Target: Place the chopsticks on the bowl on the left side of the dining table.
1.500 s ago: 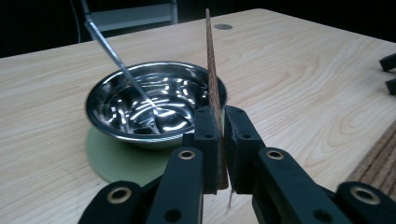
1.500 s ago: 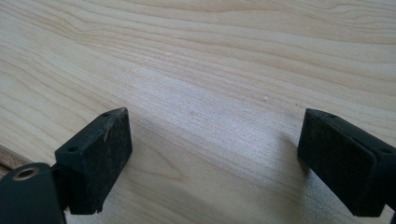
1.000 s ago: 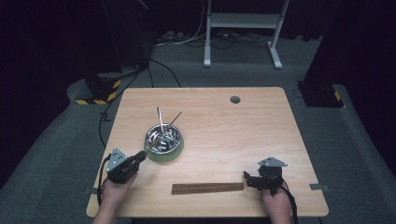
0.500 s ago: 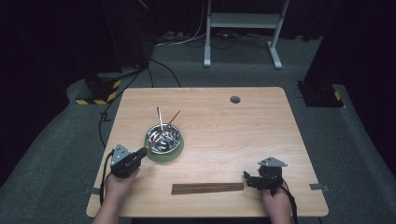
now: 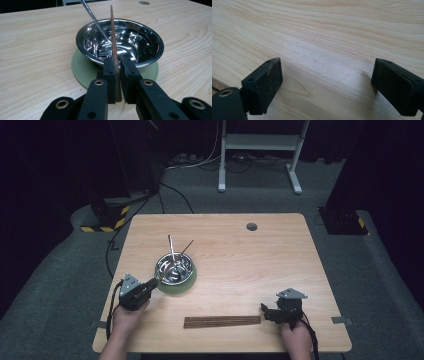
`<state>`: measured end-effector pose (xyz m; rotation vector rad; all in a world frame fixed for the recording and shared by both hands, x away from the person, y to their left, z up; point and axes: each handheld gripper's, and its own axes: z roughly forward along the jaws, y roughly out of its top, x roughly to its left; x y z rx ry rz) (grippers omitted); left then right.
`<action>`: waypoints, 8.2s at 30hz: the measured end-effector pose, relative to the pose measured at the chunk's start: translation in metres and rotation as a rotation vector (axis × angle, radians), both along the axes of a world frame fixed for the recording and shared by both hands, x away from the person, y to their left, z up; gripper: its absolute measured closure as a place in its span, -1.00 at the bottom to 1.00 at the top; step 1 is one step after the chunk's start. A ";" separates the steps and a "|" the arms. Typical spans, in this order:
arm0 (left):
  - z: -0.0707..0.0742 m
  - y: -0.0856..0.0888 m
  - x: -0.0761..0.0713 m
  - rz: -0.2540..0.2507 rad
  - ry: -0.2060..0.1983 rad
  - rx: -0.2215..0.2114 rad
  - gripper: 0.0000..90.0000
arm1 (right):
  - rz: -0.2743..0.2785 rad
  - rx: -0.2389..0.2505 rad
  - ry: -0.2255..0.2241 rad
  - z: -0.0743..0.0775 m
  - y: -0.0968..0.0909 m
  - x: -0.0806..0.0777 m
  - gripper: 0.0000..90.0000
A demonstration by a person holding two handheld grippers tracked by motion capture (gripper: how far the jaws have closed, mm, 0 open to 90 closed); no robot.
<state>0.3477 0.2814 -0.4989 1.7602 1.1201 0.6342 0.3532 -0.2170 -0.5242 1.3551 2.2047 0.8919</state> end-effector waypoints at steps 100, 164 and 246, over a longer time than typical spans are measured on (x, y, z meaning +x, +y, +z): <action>-0.028 -0.097 -0.036 -0.310 0.178 0.154 0.72 | 0.032 -0.003 -0.001 0.000 0.001 -0.001 -0.78; 0.014 -0.040 -0.039 -0.103 -0.042 0.065 0.87 | 0.045 -0.007 -0.007 0.000 0.002 -0.001 -0.77; 0.017 0.006 -0.026 0.104 -0.067 -0.008 0.09 | 0.069 -0.004 -0.004 0.000 0.003 -0.002 -0.77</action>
